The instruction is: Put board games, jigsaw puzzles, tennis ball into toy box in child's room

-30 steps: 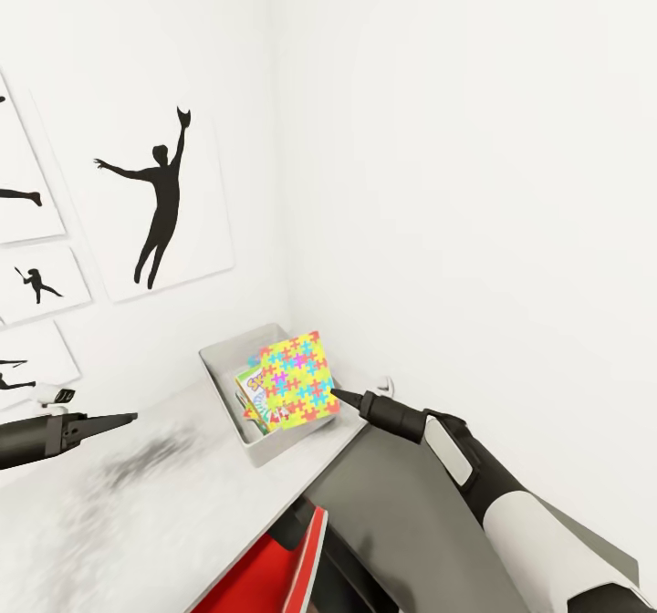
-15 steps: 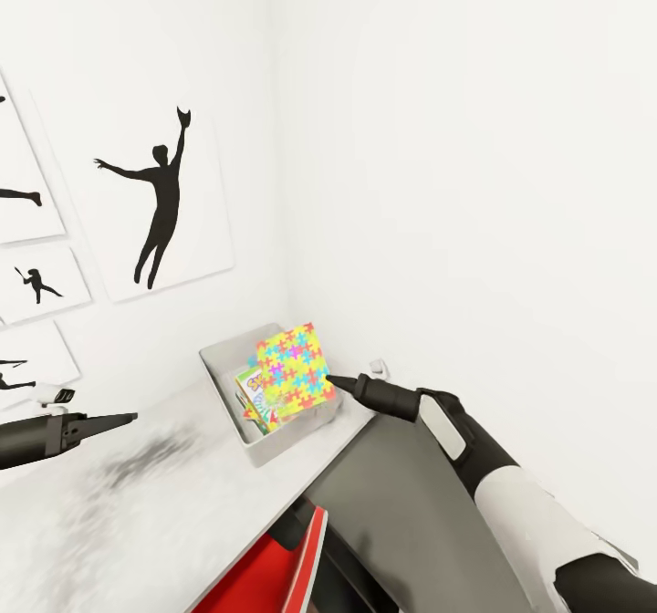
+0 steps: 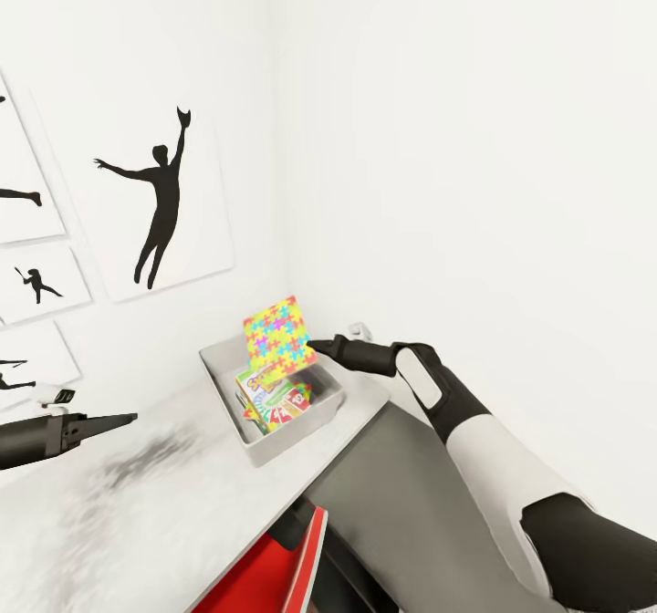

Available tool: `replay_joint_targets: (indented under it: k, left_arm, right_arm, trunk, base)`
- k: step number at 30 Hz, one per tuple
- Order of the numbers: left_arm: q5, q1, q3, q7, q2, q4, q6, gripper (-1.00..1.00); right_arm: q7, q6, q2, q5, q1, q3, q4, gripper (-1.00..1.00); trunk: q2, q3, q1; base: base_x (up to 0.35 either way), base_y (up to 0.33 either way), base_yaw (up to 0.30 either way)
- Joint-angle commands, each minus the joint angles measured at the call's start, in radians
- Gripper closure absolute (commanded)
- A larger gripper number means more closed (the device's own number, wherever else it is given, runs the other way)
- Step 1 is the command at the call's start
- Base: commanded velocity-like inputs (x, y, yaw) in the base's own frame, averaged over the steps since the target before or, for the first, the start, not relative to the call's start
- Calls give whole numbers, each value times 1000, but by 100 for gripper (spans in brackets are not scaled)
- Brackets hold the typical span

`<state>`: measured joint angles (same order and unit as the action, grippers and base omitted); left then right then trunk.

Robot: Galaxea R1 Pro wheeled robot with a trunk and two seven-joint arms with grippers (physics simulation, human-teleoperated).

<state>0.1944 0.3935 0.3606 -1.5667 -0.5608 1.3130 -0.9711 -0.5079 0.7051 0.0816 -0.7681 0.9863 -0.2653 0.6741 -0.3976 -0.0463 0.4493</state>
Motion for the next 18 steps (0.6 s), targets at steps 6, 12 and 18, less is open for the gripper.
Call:
replay_joint_targets:
  k: [6, 12, 18]
  left_arm:
    - [-1, 1, 0, -4, -1, 0, -11, -100]
    - [-1, 1, 0, -4, -1, 0, -11, -100]
    - [-1, 1, 0, -4, -1, 0, -11, -100]
  right_arm:
    - [61, 5, 14, -6, 8, 1, 4, 100]
    - [69, 5, 18, -7, 9, 1, 8, 100]
    - [72, 6, 18, -10, 9, 1, 7, 100]
  trunk:
    - [-2, -2, 1]
    - [-2, -2, 1]
    - [-2, -6, 1]
  base:
    - [0, 0, 0]
    - [0, 0, 0]
    - [0, 0, 0]
